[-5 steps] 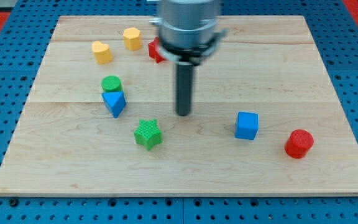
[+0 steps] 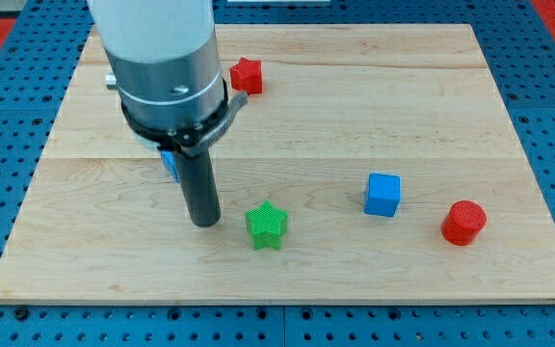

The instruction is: Move the green blocks into the blue cube

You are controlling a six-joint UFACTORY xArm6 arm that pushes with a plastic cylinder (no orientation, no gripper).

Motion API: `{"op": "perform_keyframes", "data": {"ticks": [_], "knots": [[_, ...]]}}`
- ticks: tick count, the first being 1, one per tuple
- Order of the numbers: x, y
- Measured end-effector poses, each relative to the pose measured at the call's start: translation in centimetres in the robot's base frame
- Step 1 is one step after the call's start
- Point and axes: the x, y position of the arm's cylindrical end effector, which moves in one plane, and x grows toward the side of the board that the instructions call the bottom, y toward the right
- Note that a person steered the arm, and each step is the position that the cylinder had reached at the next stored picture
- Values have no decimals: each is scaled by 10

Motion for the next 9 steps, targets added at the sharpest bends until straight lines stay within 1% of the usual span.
{"op": "perform_keyframes", "data": {"ticks": [2, 3, 4, 5, 6, 7, 8, 9], "knots": [[5, 147], [8, 116], [21, 6], [13, -94], [-36, -130], [-94, -130], [-109, -88], [-113, -31]]}}
